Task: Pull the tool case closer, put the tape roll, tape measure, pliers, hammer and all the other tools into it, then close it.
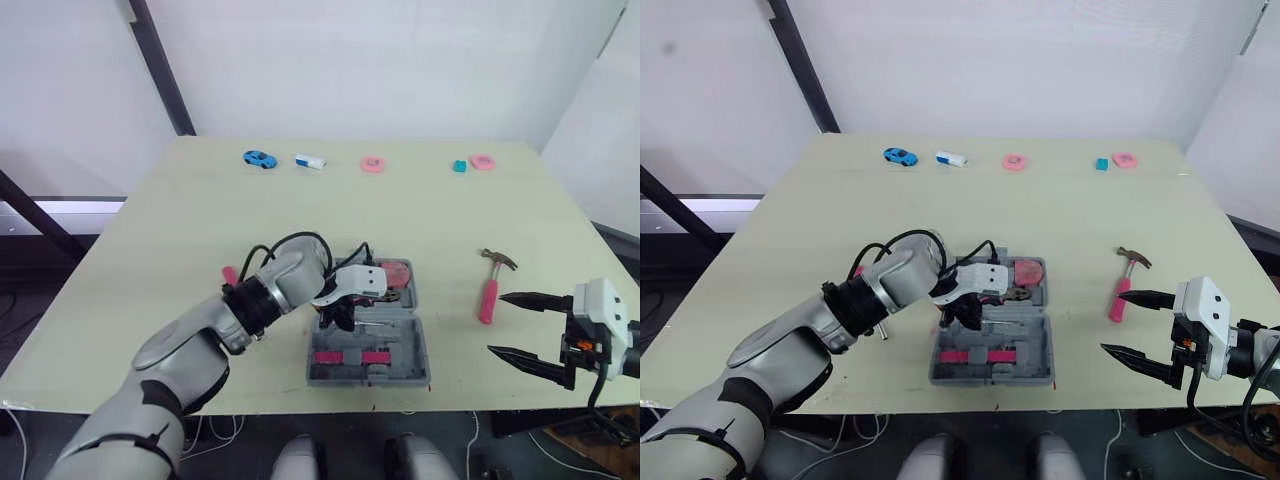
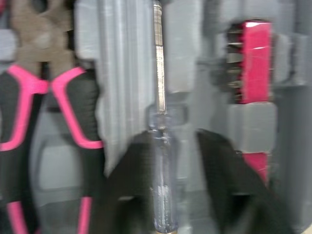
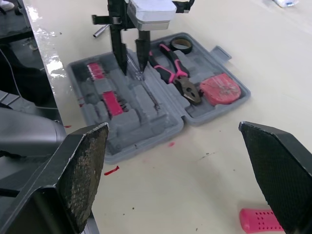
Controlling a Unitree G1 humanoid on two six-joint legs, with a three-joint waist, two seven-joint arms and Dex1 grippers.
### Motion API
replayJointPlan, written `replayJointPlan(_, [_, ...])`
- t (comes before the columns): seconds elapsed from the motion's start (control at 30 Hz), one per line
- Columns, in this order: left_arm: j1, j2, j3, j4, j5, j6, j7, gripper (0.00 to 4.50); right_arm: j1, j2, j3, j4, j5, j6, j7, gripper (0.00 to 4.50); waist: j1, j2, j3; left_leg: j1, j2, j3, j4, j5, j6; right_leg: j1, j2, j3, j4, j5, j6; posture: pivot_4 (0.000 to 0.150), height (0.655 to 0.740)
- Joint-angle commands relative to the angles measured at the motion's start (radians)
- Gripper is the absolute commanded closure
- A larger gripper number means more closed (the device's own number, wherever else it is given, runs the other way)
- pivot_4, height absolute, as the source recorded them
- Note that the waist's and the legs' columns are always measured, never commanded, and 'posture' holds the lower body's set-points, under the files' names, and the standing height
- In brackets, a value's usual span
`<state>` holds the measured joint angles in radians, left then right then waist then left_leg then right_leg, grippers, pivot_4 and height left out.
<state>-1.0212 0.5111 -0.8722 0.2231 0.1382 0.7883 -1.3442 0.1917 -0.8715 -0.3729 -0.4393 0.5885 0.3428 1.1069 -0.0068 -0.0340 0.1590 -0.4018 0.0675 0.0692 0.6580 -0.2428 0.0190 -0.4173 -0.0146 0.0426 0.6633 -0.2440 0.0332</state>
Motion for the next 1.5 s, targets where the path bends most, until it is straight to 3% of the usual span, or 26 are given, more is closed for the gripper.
replayJointPlan(0.03, [-0.018, 0.042, 0.056, -0.046, 0.025, -0.014, 0.007, 2.27, 0.003, 0.004, -0.020, -0.031, 0.013, -0.016, 0.001, 0.00, -0.001, 0.000, 0.000, 0.000, 0.000, 0.000, 0.001, 0.000, 0.000, 0.000, 0.000, 0.000, 0.000, 0.000, 0.000, 0.150, 0.7400])
replayJointPlan(0.13, [-0.008, 0.052, 0.095, -0.071, 0.007, -0.018, 0.004, 2.27, 0.003, 0.007, -0.016, -0.034, 0.013, -0.014, -0.001, 0.00, -0.003, 0.000, 0.000, -0.001, 0.000, 0.000, 0.001, 0.000, 0.000, 0.000, 0.000, 0.000, 0.000, 0.000, 0.000, 0.150, 0.7400])
replayJointPlan(0.3, [0.120, 0.054, 0.352, -0.129, -0.195, -0.066, -0.008, 2.27, 0.006, 0.014, -0.013, -0.039, 0.013, -0.013, -0.004, 0.00, -0.004, 0.000, 0.000, -0.001, 0.000, 0.000, 0.001, 0.000, 0.000, 0.000, -0.001, 0.000, 0.000, 0.001, -0.001, 0.150, 0.7400])
replayJointPlan(0.43, [0.205, 0.059, 0.445, -0.083, -0.245, -0.184, 0.016, 2.27, 0.004, 0.020, -0.008, -0.035, 0.009, -0.016, -0.005, 0.00, -0.003, 0.000, 0.000, -0.001, 0.000, 0.000, 0.002, 0.000, 0.000, 0.000, 0.000, 0.000, 0.001, 0.001, -0.002, 0.150, 0.7400])
replayJointPlan(0.57, [0.300, 0.039, 0.511, 0.009, -0.263, -0.393, 0.044, 3.08, -0.006, 0.023, 0.003, -0.028, 0.008, -0.015, -0.006, 0.00, -0.001, 0.001, 0.000, 0.000, 0.000, 0.000, 0.003, 0.000, 0.000, 0.002, -0.001, -0.001, 0.000, 0.001, -0.002, 0.150, 0.7400])
replayJointPlan(0.67, [0.327, 0.020, 0.559, 0.041, -0.292, -0.429, 0.057, 4.41, -0.007, 0.023, 0.003, -0.029, 0.010, -0.012, -0.005, 0.00, 0.000, 0.000, 0.000, 0.000, 0.000, 0.000, 0.003, 0.000, 0.000, 0.002, -0.001, 0.000, 0.000, 0.002, -0.003, 0.150, 0.7400])
replayJointPlan(0.7, [0.341, 0.019, 0.574, 0.053, -0.298, -0.456, 0.053, 4.49, -0.006, 0.023, 0.002, -0.030, 0.011, -0.012, -0.005, 0.00, 0.002, 0.000, 0.000, -0.001, 0.000, 0.000, 0.004, 0.000, 0.000, 0.002, -0.001, -0.001, 0.000, 0.002, -0.003, 0.150, 0.7400])
replayJointPlan(1.07, [0.424, 0.002, 0.600, 0.154, -0.289, -0.628, 0.046, 4.49, -0.007, 0.030, 0.007, -0.032, 0.010, -0.010, -0.009, 0.00, 0.003, 0.001, 0.000, -0.001, 0.000, 0.000, 0.005, 0.000, 0.000, 0.002, -0.001, -0.001, 0.000, 0.002, -0.003, 0.150, 0.7400])
replayJointPlan(1.5, [0.447, -0.045, 0.481, 0.396, -0.076, -0.835, 0.142, 4.49, -0.030, 0.020, 0.013, -0.032, 0.014, 0.006, -0.007, 0.00, 0.006, 0.002, -0.002, 0.002, 0.000, 0.000, 0.005, 0.000, 0.000, 0.006, -0.001, -0.001, 0.000, 0.002, -0.002, 0.150, 0.7400])
